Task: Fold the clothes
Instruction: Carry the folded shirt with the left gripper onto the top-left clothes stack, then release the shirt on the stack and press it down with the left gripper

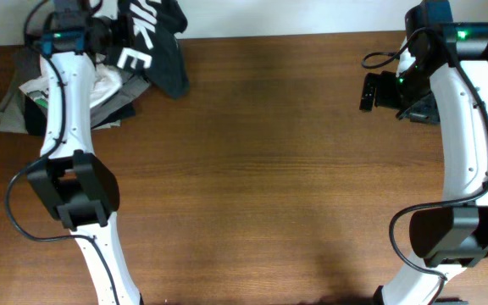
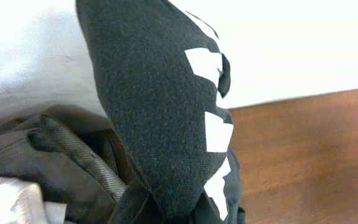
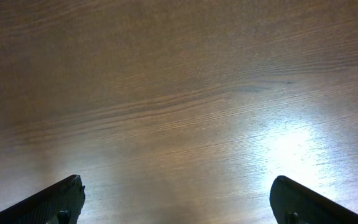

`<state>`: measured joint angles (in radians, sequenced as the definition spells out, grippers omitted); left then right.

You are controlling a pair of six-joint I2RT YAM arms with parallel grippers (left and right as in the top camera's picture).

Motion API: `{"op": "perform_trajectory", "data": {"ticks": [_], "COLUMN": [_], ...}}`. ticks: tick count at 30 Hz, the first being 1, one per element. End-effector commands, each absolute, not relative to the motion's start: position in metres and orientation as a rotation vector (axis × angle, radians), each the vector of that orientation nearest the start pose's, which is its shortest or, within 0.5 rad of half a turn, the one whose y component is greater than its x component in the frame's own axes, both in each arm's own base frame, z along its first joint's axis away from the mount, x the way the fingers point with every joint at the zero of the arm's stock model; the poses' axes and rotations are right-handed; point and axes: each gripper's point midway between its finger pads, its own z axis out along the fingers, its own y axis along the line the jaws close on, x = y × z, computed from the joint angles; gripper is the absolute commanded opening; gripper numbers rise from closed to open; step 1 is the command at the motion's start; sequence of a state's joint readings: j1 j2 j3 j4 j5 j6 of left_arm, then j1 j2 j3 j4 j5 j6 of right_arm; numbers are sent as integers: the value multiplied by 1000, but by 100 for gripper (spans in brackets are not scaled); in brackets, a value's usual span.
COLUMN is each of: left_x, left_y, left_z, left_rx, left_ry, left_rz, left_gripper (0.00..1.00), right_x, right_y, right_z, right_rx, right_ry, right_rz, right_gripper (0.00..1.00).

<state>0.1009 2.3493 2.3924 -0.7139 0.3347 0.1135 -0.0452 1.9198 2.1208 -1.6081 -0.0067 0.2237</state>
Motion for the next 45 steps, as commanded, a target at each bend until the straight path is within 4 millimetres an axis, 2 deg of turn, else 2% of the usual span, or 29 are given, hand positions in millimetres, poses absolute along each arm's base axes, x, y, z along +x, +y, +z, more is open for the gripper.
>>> {"op": "perform_trajectory", "data": {"ticks": [1, 3, 7, 12, 18, 22, 26, 28, 32, 33, 34, 35, 36, 37, 38, 41, 43, 44, 45], "left_x": [638, 637, 634, 618, 597, 586, 570, 559, 547, 546, 546, 546, 546, 545, 545, 546, 557, 564, 581], "left_y": [23, 34, 74, 128, 178, 199, 212, 227, 249, 251, 252, 252, 253, 253, 252, 252, 239, 233, 221], "left_z": [258, 258, 254, 244, 228, 221, 208, 204, 192, 186, 177, 170, 167, 164, 164, 174, 190, 195, 205], "left_rx": [49, 23, -118, -252, -423, -413, -527, -653, -724, -731, -736, -739, -740, -743, -744, -739, -694, -670, -617], "left_ry": [2143, 2145, 2160, 2194, 2243, 2281, 2338, 2338, 2354, 2367, 2384, 2398, 2404, 2413, 2416, 2397, 2363, 2346, 2295], "left_rz": [-301, -291, -246, -211, -124, -23, 75, 163, 313, 314, 314, 315, 315, 319, 319, 319, 252, 213, 144], "left_gripper": [1, 1, 1, 1, 1, 2, 1, 1, 4, 4, 16, 50, 69, 79, 97, 99, 96, 82, 65], "right_x": [377, 377, 377, 376, 375, 374, 374, 373, 373, 372, 372, 371, 371, 371, 371, 371, 371, 371, 372], "right_y": [-15, -15, -15, -15, -15, -15, -15, -15, -14, -14, -14, -14, -14, -14, -14, -14, -14, -15, -14], "right_z": [234, 234, 234, 235, 234, 234, 234, 234, 234, 234, 234, 234, 234, 234, 233, 234, 234, 234, 234], "right_rx": [387, 387, 387, 388, 400, 401, 401, 401, 401, 401, 401, 402, 402, 402, 402, 402, 402, 402, 401], "right_ry": [2934, 2934, 2934, 2935, 2940, 2943, 2944, 2948, 2949, 2951, 2953, 2954, 2955, 2955, 2955, 2955, 2954, 2954, 2952], "right_rz": [46, 46, 46, 47, 47, 47, 47, 46, 47, 46, 46, 46, 46, 46, 46, 46, 46, 45, 46], "right_gripper": [99, 98, 99, 99, 99, 99, 99, 99, 99, 99, 99, 99, 99, 99, 99, 99, 99, 99, 99]}}
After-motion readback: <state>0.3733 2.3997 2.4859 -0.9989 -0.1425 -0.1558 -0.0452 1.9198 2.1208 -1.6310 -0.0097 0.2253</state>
